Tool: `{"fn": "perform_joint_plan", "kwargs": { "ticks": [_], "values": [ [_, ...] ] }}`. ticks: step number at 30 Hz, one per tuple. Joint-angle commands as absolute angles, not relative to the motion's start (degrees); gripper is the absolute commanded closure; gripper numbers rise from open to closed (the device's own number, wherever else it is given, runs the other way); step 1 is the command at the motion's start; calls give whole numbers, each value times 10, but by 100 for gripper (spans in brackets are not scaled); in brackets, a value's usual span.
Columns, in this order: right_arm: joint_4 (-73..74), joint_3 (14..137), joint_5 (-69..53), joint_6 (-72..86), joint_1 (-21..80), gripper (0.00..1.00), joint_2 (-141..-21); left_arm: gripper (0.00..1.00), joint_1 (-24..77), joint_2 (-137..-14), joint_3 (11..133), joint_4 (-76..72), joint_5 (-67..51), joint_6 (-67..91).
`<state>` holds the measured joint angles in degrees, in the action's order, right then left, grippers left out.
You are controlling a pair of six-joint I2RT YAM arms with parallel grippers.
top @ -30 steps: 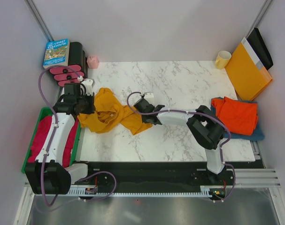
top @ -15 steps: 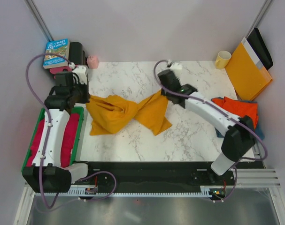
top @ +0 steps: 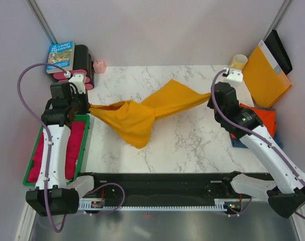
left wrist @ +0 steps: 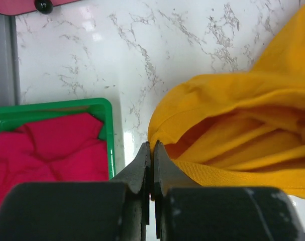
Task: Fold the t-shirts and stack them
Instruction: Flatten out the tshirt
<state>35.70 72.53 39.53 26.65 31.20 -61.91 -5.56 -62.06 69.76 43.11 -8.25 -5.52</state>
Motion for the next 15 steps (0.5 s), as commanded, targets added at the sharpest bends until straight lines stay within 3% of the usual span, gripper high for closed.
{"fn": "perform_joint_plan", "kwargs": {
  "ticks": [1,6,15],
  "values": [
    [393,852,458,199,301,100,-625,98,-74,-640,825,427,-77,-60],
    [409,998,475,168,301,100,-641,98,-91,-685,967,456,-96,-31],
    [453,916,459,190,301,100,-526,98,-91,-541,862,472,-152,-43]
  ]
}}
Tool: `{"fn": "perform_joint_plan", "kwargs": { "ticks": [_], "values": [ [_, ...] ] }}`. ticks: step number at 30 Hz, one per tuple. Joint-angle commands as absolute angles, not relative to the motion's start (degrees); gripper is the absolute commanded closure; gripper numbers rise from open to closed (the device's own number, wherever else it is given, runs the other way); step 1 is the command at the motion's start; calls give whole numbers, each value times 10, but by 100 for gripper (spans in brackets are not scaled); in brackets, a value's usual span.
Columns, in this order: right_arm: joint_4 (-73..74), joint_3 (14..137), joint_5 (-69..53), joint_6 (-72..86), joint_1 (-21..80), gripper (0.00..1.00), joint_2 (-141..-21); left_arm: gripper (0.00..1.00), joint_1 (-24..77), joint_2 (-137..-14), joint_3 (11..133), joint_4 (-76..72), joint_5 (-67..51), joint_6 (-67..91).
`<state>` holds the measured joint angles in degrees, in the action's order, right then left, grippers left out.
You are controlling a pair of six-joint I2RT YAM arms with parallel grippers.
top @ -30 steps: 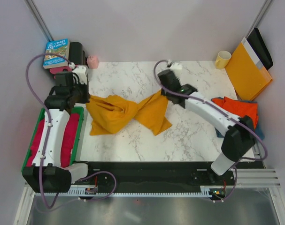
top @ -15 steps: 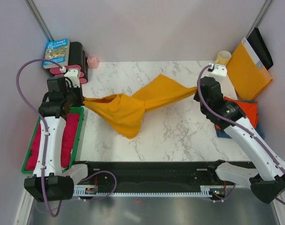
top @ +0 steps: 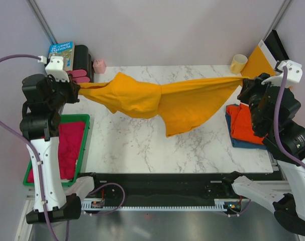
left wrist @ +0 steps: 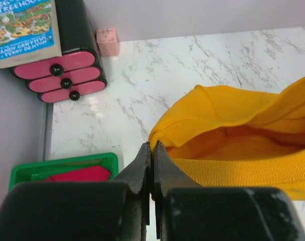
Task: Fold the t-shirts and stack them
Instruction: Flatten out the tshirt
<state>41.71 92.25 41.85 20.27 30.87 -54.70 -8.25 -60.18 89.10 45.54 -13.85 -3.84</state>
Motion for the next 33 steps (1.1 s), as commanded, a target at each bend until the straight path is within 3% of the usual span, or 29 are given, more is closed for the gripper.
{"fn": "perform_joint_plan", "kwargs": {
  "ticks": [1,5,10,14,24,25,26,27,28,30,31,33],
  "values": [
    [460,921,461,185,301,100,-524,98,-92,-531,860,479,-159,-44],
    [474,933,468,173,301,100,-533,98,-92,-529,869,497,-183,-26],
    [409,831,470,154,298,100,-582,98,-92,-583,837,469,-213,-25],
    [337,767,401,173,241,100,-676,98,-91,-683,805,428,-228,-34],
    [237,811,452,219,163,100,-891,95,-87,-887,815,309,-195,-34],
    [212,815,452,206,162,100,-900,78,-88,-899,830,304,-195,-33],
    [205,833,453,201,161,99,-920,67,-87,-908,838,302,-193,-31],
    [203,846,452,197,161,93,-932,55,-87,-916,845,301,-189,-28],
    [205,861,440,193,160,73,-943,34,-87,-930,859,299,-186,-22],
    [213,896,425,192,160,54,-968,12,-87,-937,867,300,-174,-17],
    [214,901,410,195,161,36,-970,5,-87,-934,870,300,-166,-12],
    [214,904,398,199,163,27,-965,0,-88,-922,865,297,-162,-12]
  ]
}}
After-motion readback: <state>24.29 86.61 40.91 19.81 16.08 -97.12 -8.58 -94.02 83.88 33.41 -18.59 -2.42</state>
